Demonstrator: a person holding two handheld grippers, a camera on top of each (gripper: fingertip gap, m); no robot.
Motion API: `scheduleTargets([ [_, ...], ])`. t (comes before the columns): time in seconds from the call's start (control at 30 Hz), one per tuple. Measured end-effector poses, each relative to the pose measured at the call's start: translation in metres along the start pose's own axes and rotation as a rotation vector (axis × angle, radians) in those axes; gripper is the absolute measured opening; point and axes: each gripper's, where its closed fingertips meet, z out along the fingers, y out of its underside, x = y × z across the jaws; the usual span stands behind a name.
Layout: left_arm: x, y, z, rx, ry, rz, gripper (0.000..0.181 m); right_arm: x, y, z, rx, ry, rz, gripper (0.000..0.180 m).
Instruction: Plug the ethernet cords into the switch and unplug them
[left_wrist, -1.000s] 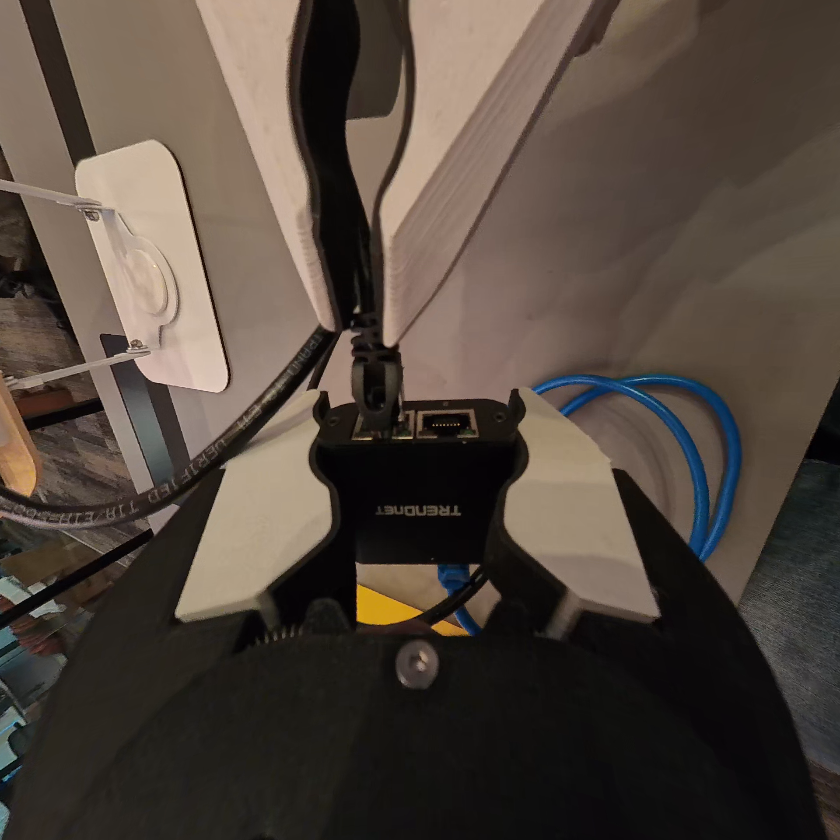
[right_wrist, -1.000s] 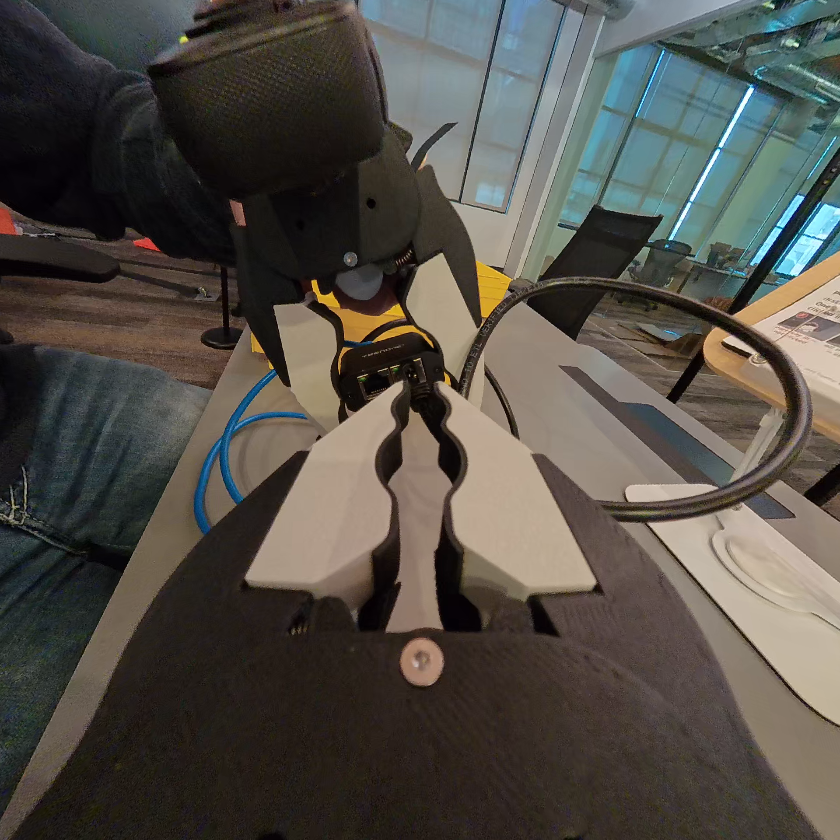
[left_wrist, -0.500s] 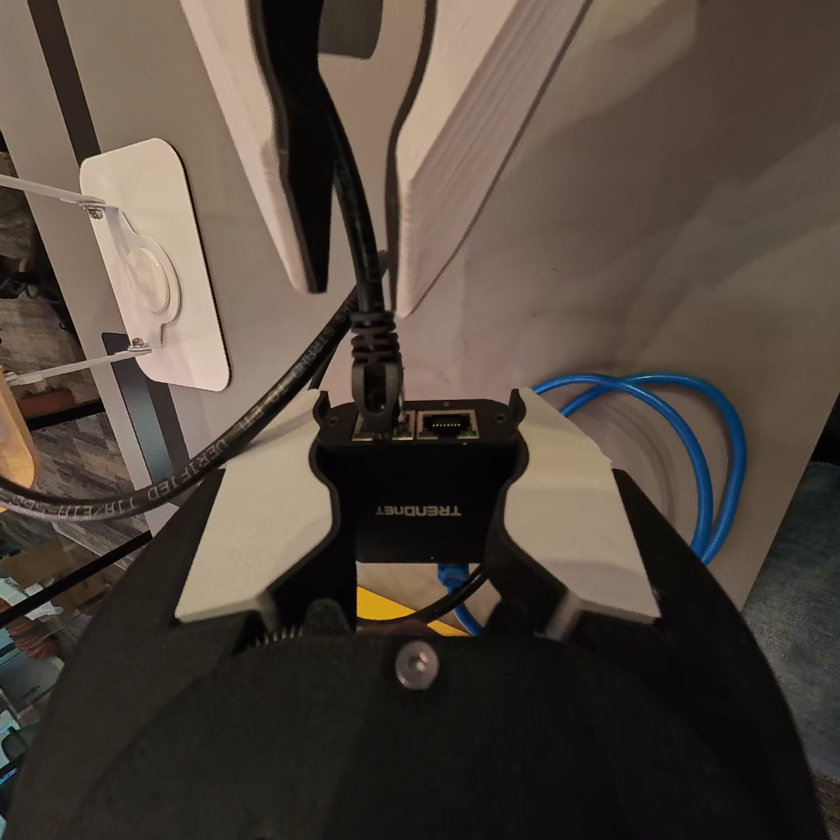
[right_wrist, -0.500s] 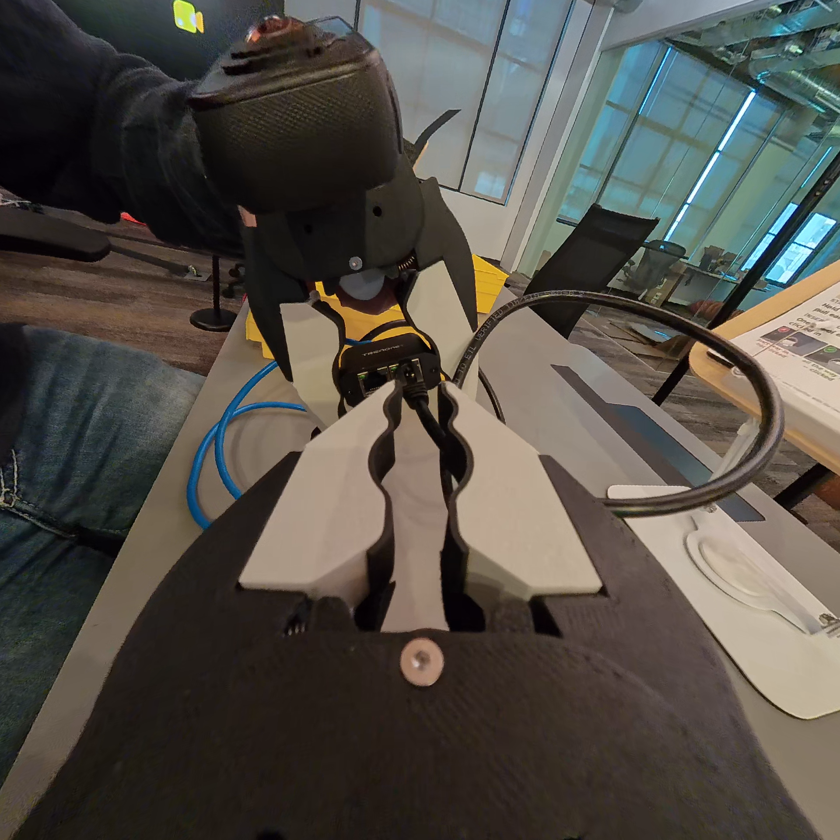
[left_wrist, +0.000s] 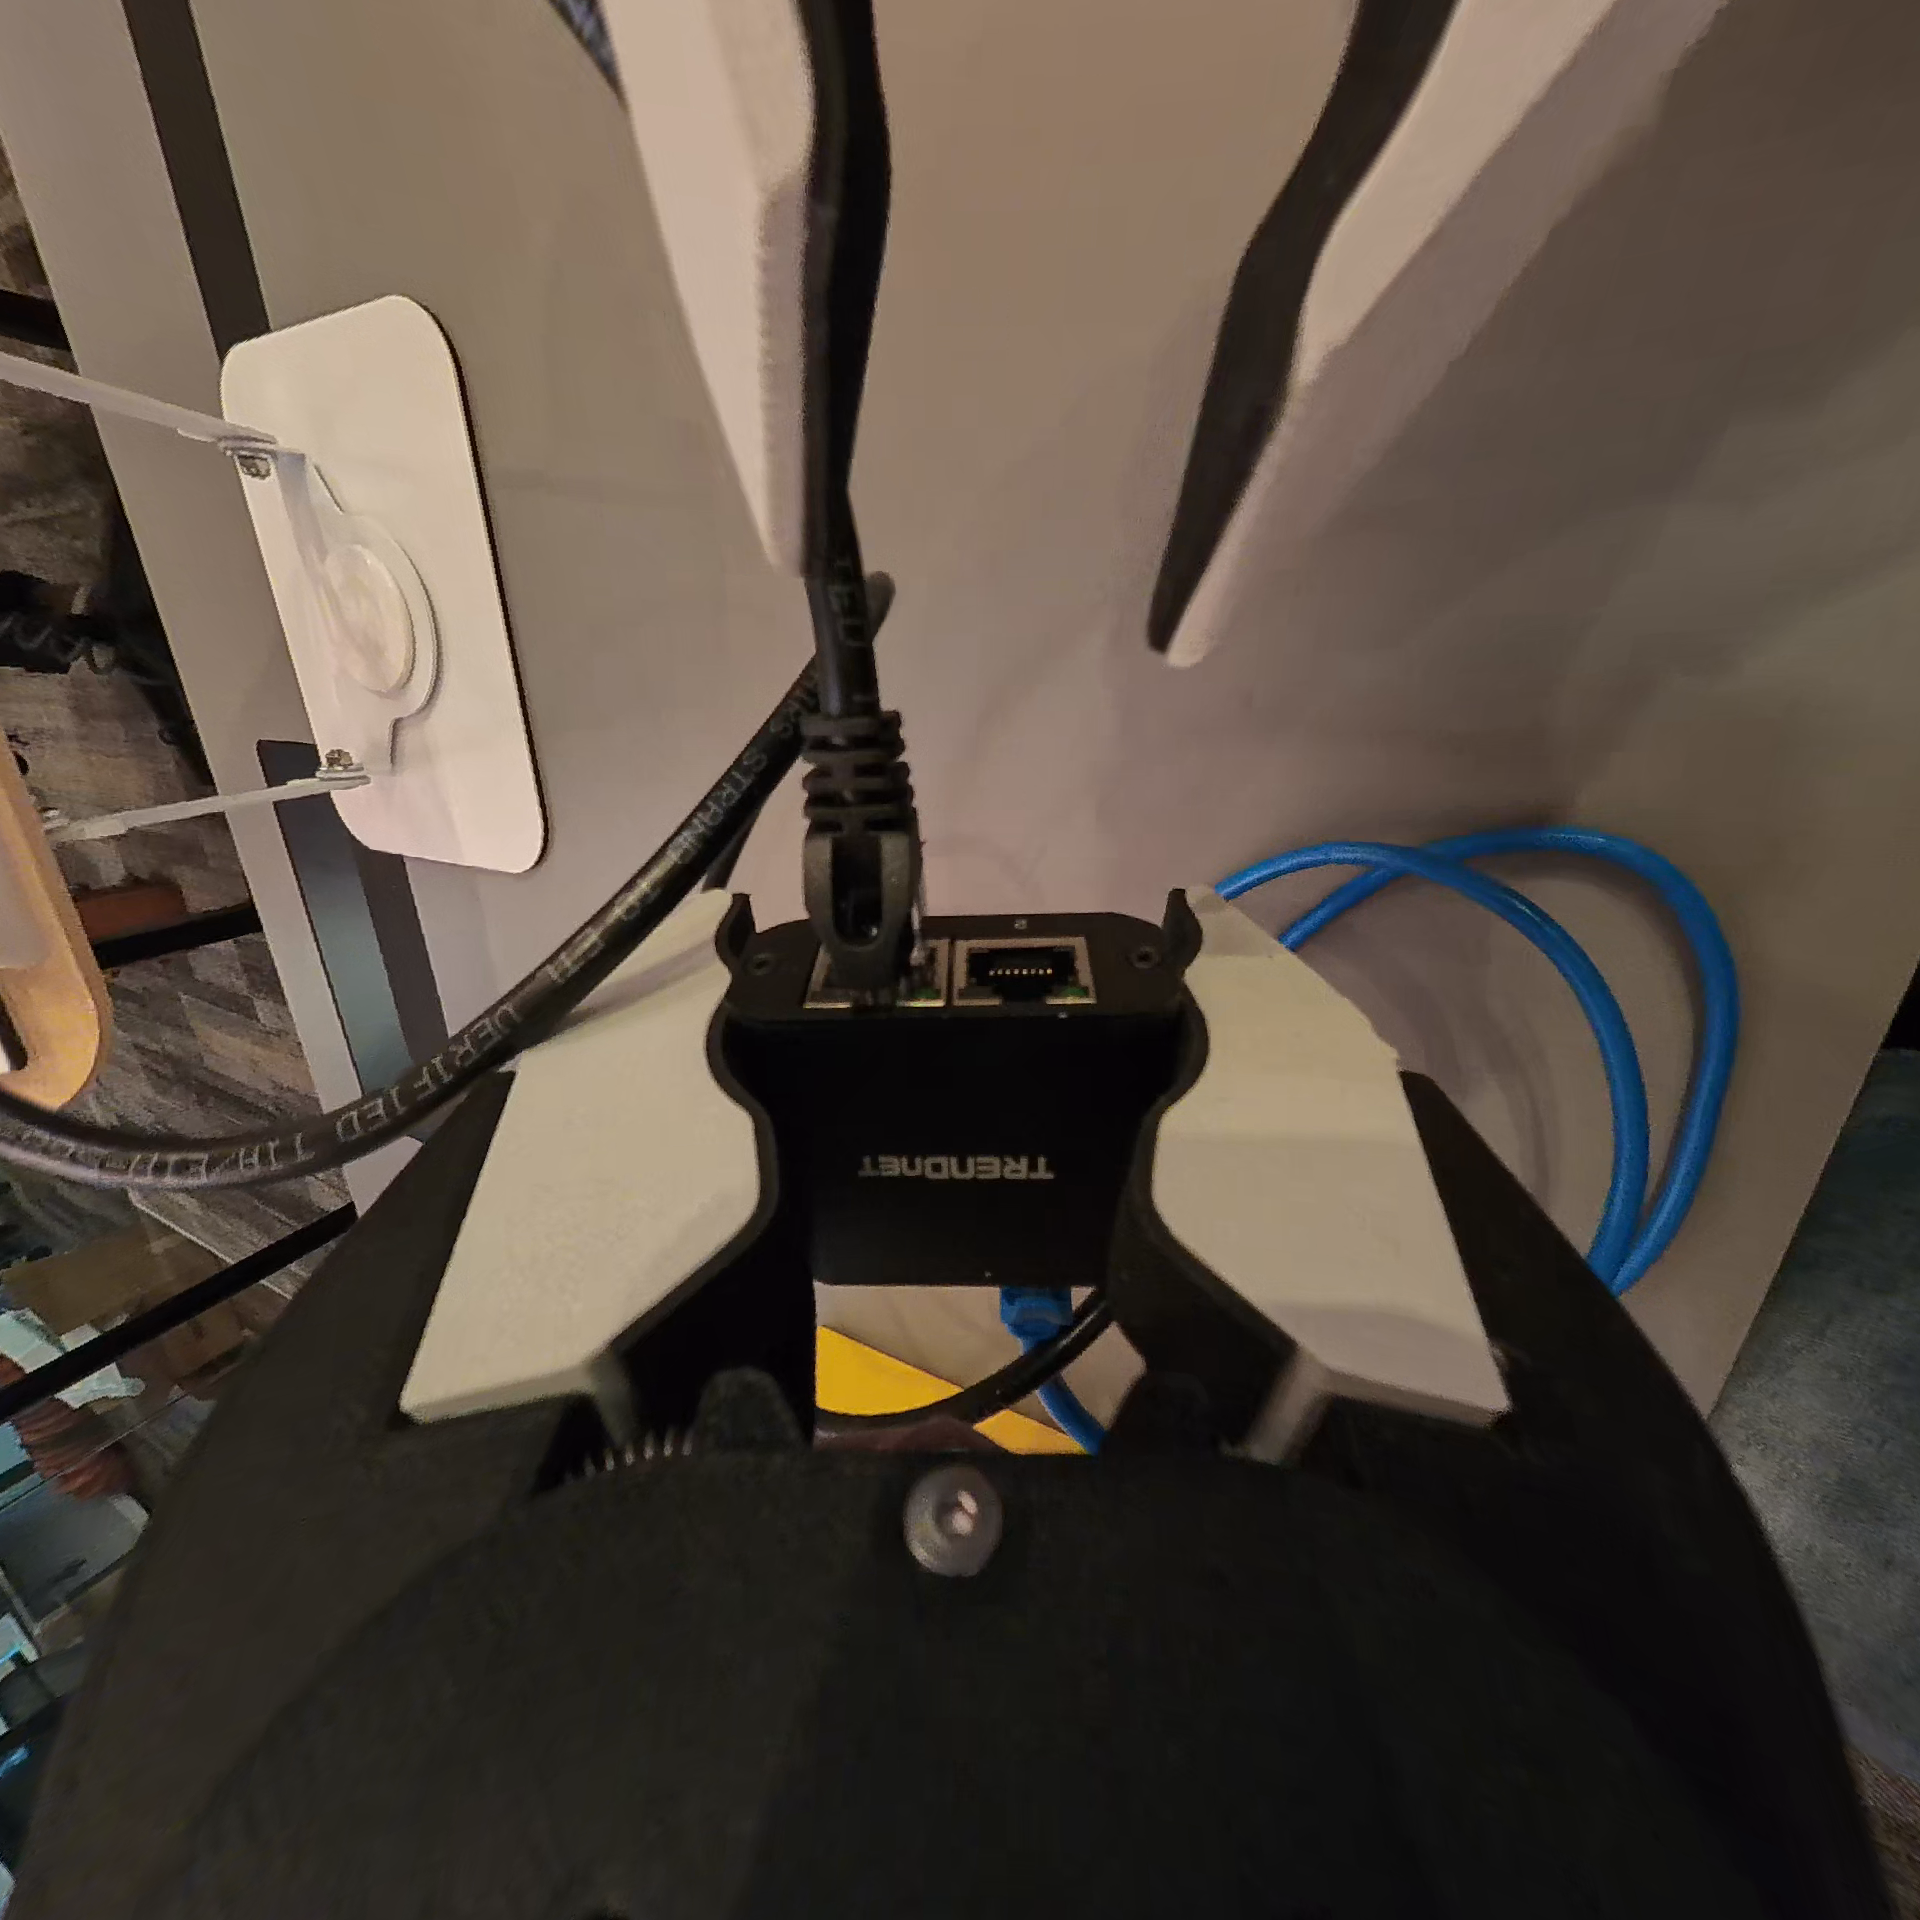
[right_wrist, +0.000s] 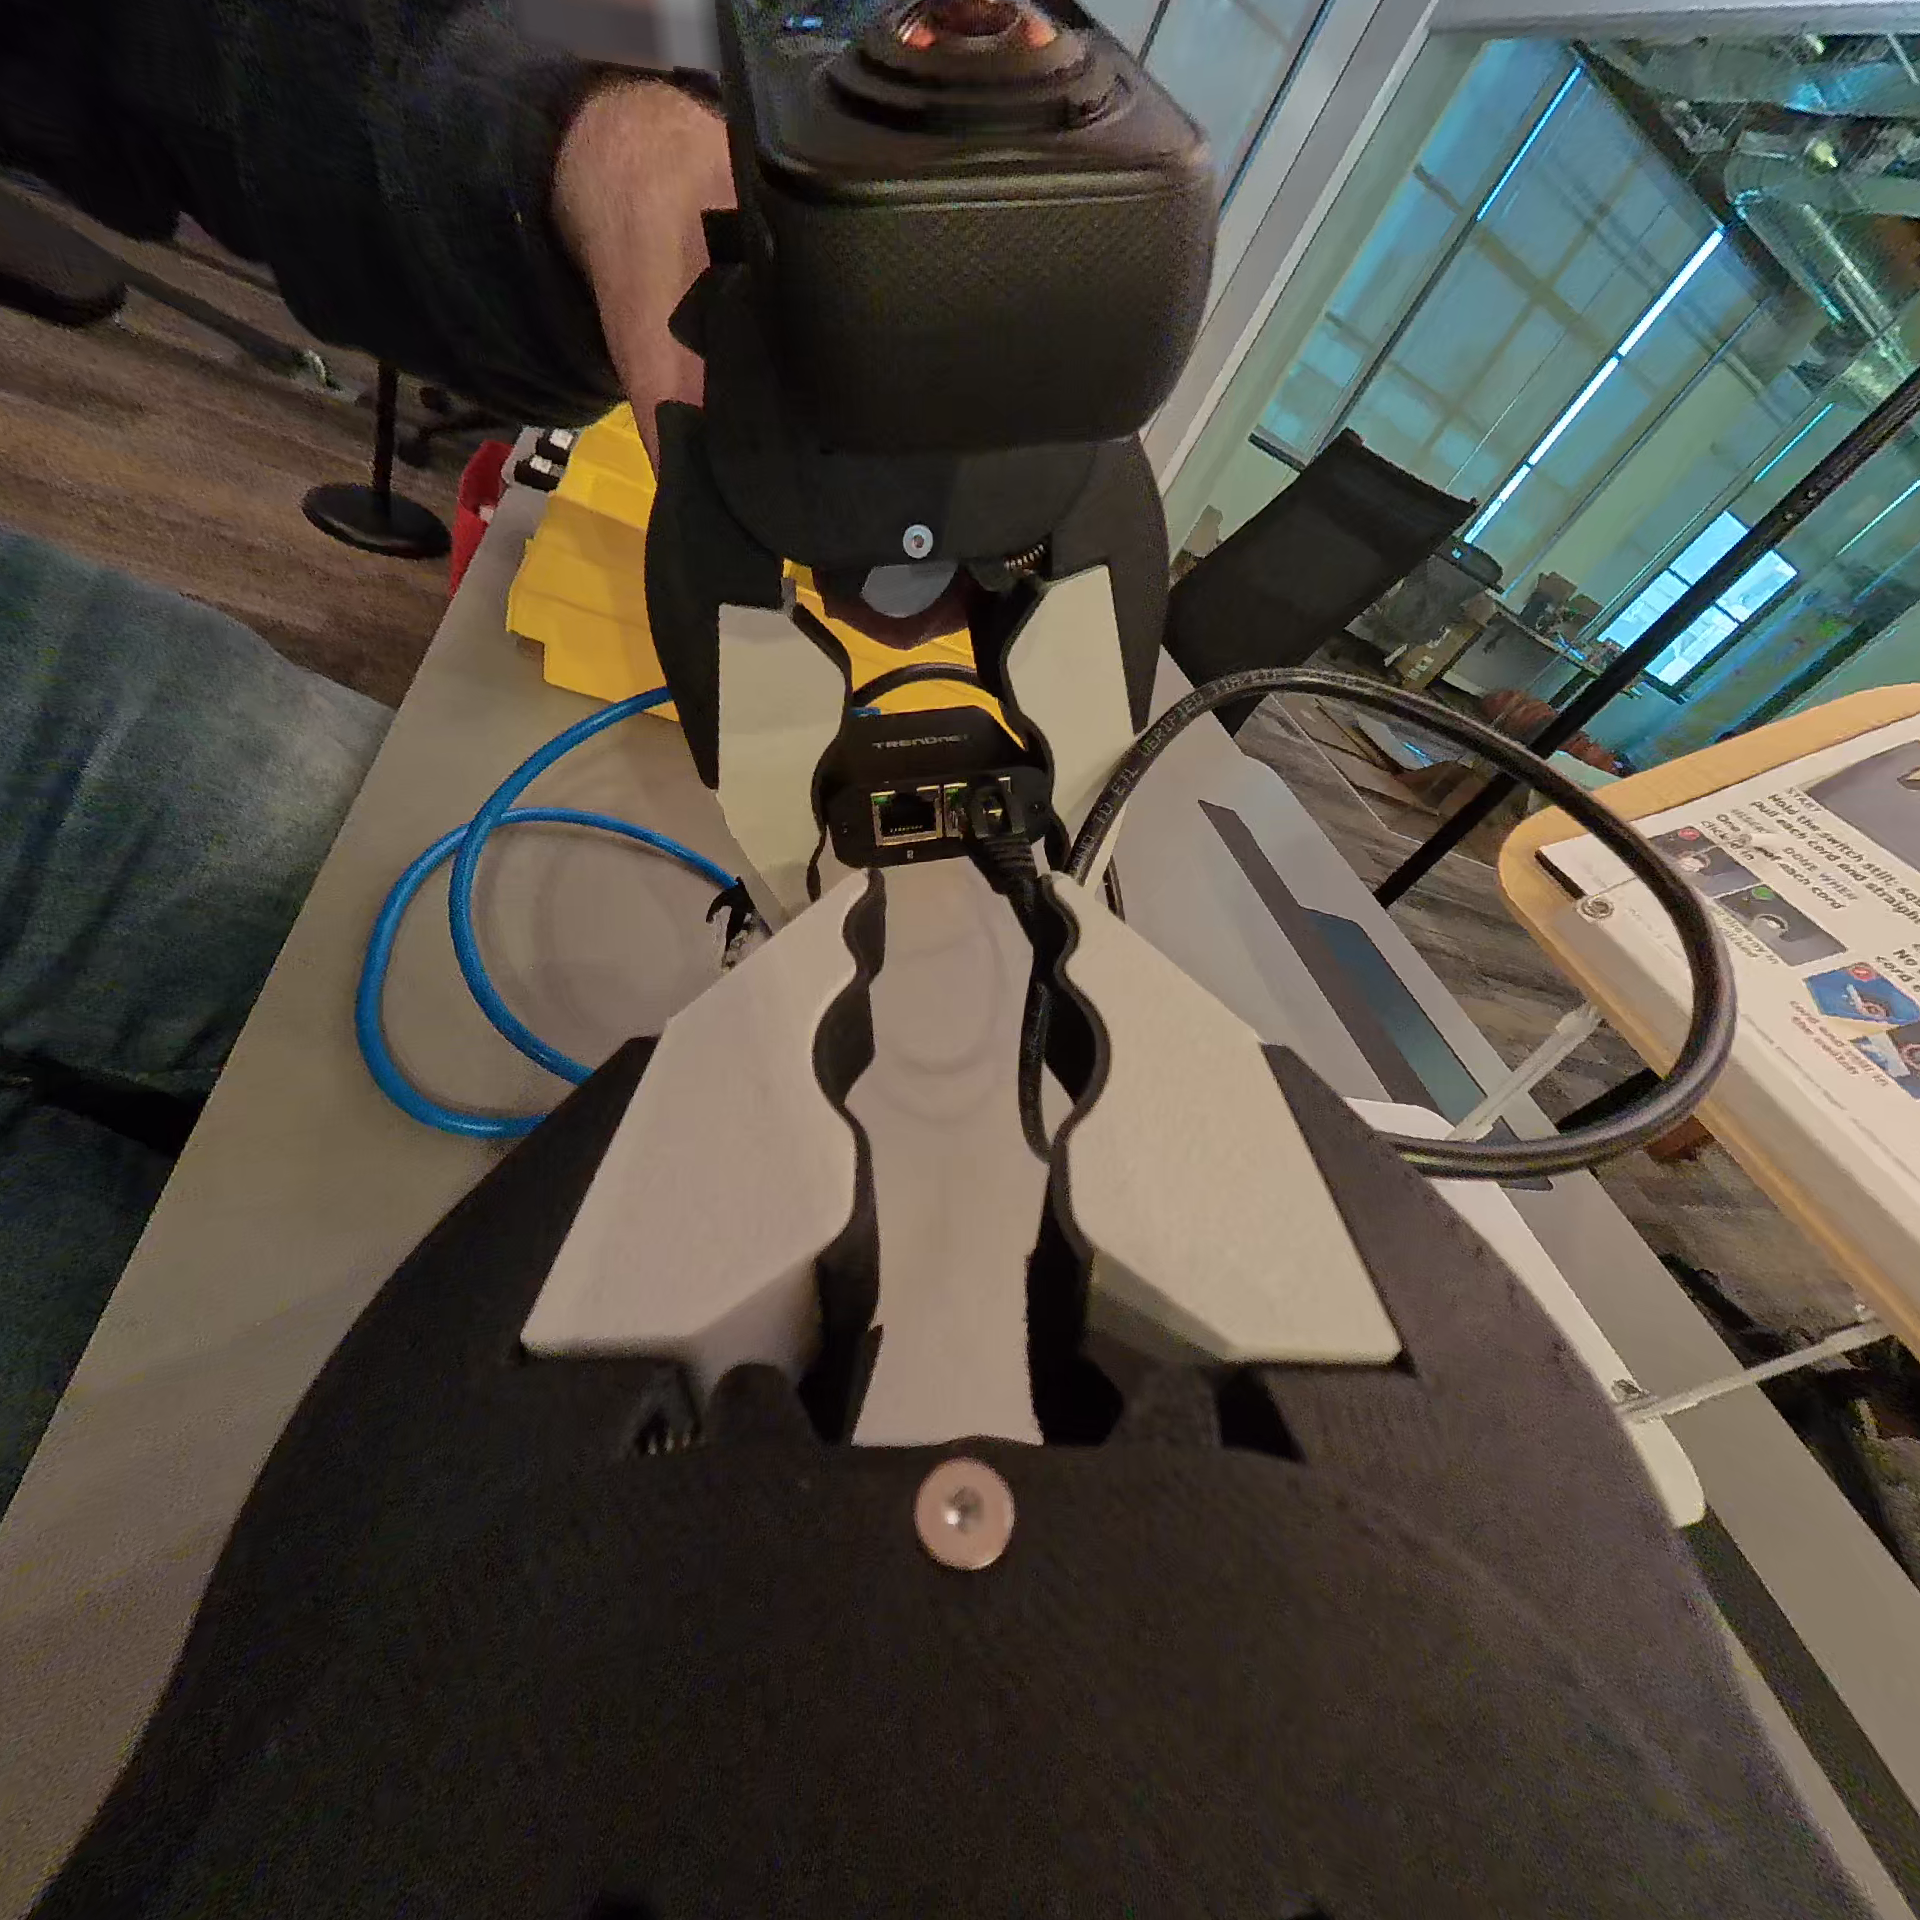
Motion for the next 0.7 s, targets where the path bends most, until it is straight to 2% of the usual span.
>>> scheduleTargets([
  [0.4, 0.000, 0.011, -0.006, 0.018, 0.004, -0.014, 0.074, -0.005, -0.002, 0.002, -0.090, 0.023, -0.133, 0.032],
  [0.7, 0.009, 0.008, -0.030, 0.124, 0.212, -0.049, 0.074, -0.008, -0.014, 0.011, -0.221, 0.034, -0.395, 0.030],
])
